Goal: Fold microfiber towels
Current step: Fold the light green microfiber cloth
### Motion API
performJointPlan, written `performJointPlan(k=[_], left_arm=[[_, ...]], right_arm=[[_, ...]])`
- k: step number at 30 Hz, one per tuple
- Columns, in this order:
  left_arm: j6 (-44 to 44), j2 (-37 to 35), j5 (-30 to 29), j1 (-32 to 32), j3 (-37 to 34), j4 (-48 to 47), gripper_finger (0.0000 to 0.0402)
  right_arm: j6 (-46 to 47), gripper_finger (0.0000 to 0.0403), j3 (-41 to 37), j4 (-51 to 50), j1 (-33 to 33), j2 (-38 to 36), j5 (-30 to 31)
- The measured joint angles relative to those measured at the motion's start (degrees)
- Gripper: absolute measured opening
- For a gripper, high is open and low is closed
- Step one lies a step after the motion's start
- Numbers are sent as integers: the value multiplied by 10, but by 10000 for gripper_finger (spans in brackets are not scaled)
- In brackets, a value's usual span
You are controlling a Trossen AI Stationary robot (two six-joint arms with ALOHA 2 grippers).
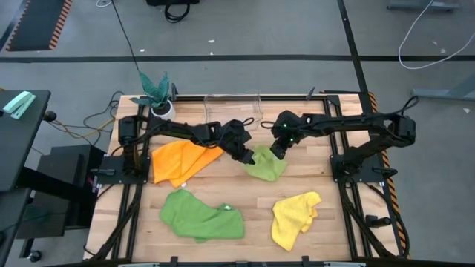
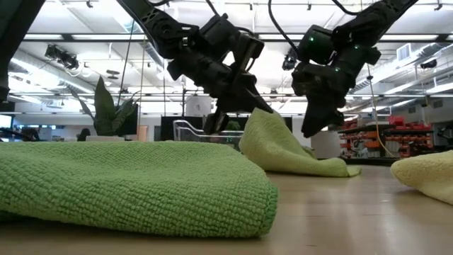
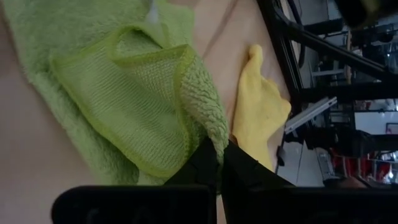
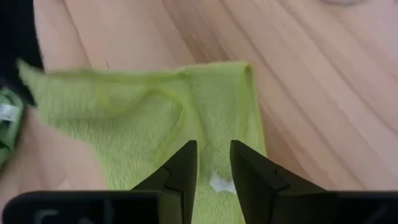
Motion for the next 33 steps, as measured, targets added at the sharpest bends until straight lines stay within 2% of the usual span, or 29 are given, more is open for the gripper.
performJointPlan(k=[8,12,19,23,29,33], left_arm=[[-10,0,4,-4,1,11,8],[14,1,13,-4,21,9,8],[39,13,49,10,41,-47,8],[44,45,70,22,44,-48,8],[70,74,113,18,101,-43,8],[118,79,121,13,147,-94,8]], right_arm=[[4,107,0,2,-11,37,-20],[49,107,0,-1,-11,45,-18],[112,100,0,-51,4,35,12],[145,97,0,-88,36,24,54],[202,93,-1,-92,75,19,67],[222,93,-1,-96,84,19,83]])
